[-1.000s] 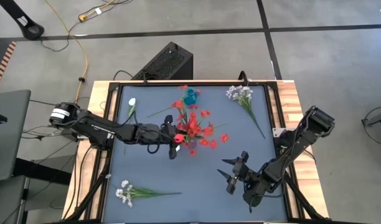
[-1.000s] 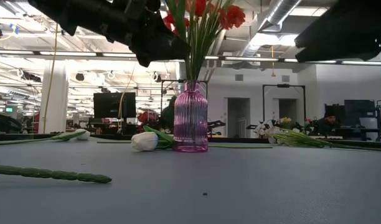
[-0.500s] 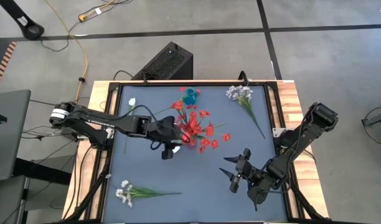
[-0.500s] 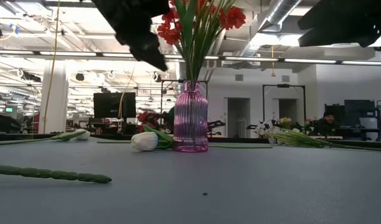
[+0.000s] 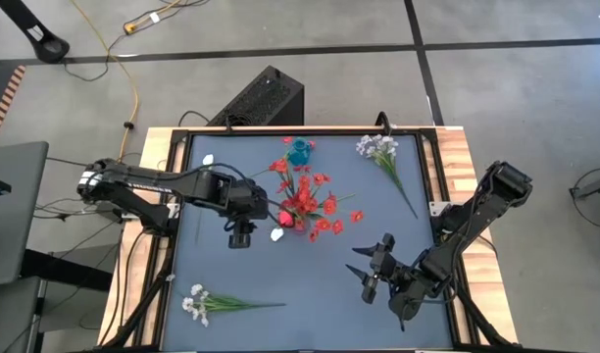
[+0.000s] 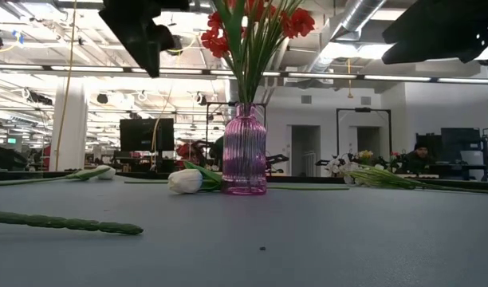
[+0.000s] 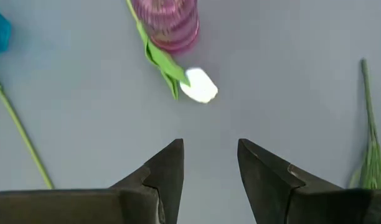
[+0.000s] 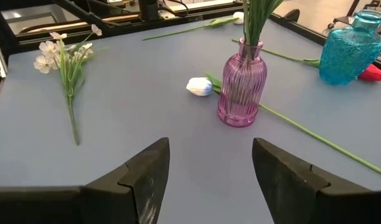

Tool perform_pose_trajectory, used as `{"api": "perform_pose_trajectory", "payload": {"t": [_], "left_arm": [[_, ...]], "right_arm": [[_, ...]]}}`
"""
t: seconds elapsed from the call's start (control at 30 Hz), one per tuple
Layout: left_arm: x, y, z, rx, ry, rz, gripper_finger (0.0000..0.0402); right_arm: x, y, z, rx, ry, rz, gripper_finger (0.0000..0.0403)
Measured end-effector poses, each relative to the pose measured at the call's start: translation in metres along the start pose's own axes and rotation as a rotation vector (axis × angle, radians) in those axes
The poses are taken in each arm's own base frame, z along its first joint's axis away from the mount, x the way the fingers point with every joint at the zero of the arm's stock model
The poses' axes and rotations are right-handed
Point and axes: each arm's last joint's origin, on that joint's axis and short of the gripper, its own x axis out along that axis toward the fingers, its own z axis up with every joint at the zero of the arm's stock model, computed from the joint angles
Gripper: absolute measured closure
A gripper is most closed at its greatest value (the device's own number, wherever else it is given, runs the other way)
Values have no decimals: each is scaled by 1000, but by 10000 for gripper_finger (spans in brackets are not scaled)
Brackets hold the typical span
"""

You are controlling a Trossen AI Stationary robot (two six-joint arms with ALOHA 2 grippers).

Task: Sort flowers into vase by color
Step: Put the red tulip into the violet vase

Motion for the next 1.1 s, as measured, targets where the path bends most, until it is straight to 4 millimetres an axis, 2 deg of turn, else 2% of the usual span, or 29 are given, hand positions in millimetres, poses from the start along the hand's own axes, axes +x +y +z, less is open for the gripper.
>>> {"api": "perform_pose_trajectory", "payload": {"t": [0.33, 0.47, 0.63, 0.73, 0.87, 1.1], "left_arm": [[-48, 3, -12, 2, -210, 30, 262], [-58, 12, -17, -17, -256, 177, 262], [-49, 36, -31, -80, -211, 263, 262], [-43, 55, -43, -131, -255, 275, 262], [-25, 82, -63, -215, -302, 273, 262], [12, 136, -84, -413, -389, 287, 262]], "right_arm": [[1, 0, 0, 3, 20, 12, 150], [2, 0, 0, 4, 27, 17, 150], [1, 1, 0, 17, 36, 30, 150], [1, 1, 0, 16, 37, 32, 150], [1, 1, 0, 17, 38, 32, 150], [3, 1, 1, 30, 41, 33, 150]]}}
